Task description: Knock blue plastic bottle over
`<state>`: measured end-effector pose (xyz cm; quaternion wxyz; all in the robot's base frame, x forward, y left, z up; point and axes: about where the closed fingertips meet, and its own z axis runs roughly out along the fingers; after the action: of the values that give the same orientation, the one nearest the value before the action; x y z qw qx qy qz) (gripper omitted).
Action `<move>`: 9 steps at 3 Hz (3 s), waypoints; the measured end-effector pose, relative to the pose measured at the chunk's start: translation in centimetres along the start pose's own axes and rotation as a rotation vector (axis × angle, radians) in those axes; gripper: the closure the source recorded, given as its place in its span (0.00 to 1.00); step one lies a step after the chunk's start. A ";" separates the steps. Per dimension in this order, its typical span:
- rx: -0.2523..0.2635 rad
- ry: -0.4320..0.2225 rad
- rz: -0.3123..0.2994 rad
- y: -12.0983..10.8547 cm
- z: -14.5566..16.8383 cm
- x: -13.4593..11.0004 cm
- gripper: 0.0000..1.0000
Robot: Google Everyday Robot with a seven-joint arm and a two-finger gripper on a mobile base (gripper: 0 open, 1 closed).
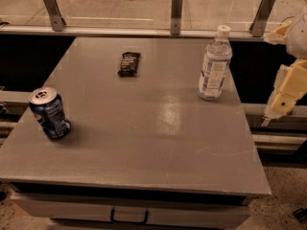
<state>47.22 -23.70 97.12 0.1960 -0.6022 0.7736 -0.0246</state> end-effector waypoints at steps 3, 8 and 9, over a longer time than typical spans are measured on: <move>-0.049 -0.368 0.058 -6.6 8.9 0.3 0.00; -0.464 -0.777 -0.116 5.0 10.7 -13.6 0.00; -0.491 -0.778 -0.151 6.4 10.6 -14.9 0.00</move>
Offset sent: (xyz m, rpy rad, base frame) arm 0.1112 -0.0274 -0.0637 0.4057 -0.0722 0.0395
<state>47.79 -5.82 89.68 0.3208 -0.6498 0.5796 0.3727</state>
